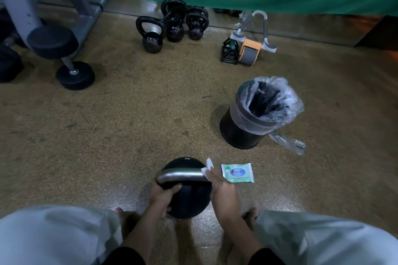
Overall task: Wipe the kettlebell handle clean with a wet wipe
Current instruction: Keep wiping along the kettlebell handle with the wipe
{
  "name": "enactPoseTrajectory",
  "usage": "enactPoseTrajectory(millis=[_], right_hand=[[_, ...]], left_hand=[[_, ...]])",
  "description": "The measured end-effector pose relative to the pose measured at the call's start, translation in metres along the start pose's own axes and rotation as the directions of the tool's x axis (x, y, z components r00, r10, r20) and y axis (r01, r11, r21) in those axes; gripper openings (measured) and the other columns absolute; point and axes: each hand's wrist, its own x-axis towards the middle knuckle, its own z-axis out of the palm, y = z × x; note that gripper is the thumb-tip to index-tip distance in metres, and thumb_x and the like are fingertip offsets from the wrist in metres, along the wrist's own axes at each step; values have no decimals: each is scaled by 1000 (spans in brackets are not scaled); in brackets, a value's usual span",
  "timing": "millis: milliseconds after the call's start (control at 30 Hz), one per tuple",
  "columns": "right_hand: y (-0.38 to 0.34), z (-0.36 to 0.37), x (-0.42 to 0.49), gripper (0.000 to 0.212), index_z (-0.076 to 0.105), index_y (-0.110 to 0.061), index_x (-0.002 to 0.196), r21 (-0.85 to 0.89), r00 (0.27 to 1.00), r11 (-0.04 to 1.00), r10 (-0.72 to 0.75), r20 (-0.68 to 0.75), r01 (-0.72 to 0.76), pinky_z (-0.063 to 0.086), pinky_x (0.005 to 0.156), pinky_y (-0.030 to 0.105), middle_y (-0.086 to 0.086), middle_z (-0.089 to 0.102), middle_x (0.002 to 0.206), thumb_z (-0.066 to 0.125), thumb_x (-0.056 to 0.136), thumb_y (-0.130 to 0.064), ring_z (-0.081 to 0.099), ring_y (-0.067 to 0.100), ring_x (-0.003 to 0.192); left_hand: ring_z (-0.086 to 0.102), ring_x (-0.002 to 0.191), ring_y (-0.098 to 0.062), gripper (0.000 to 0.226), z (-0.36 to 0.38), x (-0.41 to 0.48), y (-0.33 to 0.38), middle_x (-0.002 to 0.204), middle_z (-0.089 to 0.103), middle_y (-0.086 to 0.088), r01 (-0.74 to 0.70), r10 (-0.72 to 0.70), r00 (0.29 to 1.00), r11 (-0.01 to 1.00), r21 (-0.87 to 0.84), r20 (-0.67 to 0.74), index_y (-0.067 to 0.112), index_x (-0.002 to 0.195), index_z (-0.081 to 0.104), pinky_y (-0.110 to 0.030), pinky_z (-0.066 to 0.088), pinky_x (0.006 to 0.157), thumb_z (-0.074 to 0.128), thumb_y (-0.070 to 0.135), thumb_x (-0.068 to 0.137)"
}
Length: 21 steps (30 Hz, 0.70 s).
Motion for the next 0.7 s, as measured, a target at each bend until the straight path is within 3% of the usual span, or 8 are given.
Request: enactPoseTrajectory(millis=[167, 333, 433, 567, 700], right_hand=[[-6, 10, -14, 64, 67, -25, 116, -38, 996, 995, -89, -20, 89, 40, 95, 9, -4, 63, 127, 61, 67, 16, 58, 6, 118], [3, 3, -20, 66, 71, -20, 107, 11, 996, 998, -66, -56, 66, 50, 81, 13, -2, 67, 118, 74, 55, 20, 69, 12, 101], [-10, 4, -13, 67, 70, -23, 108, 22, 995, 998, -57, -83, 59, 46, 83, 10, -2, 68, 119, 71, 56, 20, 66, 12, 106], [-9, 11, -26, 76, 71, -17, 106, -21, 992, 993, -119, -52, 118, 50, 77, 11, 1, 69, 116, 77, 41, 23, 67, 12, 103], [4, 11, -26, 74, 70, -18, 111, 8, 997, 998, -57, -55, 58, 48, 81, 10, -3, 65, 122, 75, 50, 23, 66, 11, 107]], left_hand=[[53, 105, -30, 64, -2, 1, -3, 117, 61, -7, -7, 7, 1000, 1000, 8, -1, 24, 126, 48, -49, 53, 78, 83, 19, 73], [53, 110, -33, 61, -1, 2, -2, 115, 58, -6, -5, 5, 1000, 1000, 23, -6, 23, 123, 48, -47, 53, 75, 83, 20, 73], [53, 109, -32, 59, -1, 3, -3, 115, 60, -6, -7, 7, 1000, 1000, 27, -4, 23, 123, 49, -46, 53, 75, 83, 20, 74], [54, 104, -30, 61, -1, 3, -4, 116, 61, -6, 6, -6, 1000, 1000, 30, -15, 23, 123, 50, -46, 54, 74, 83, 21, 72], [52, 115, -35, 65, -1, 2, -2, 119, 58, -6, 5, -5, 1000, 999, 36, -18, 23, 126, 46, -46, 53, 74, 83, 21, 73]])
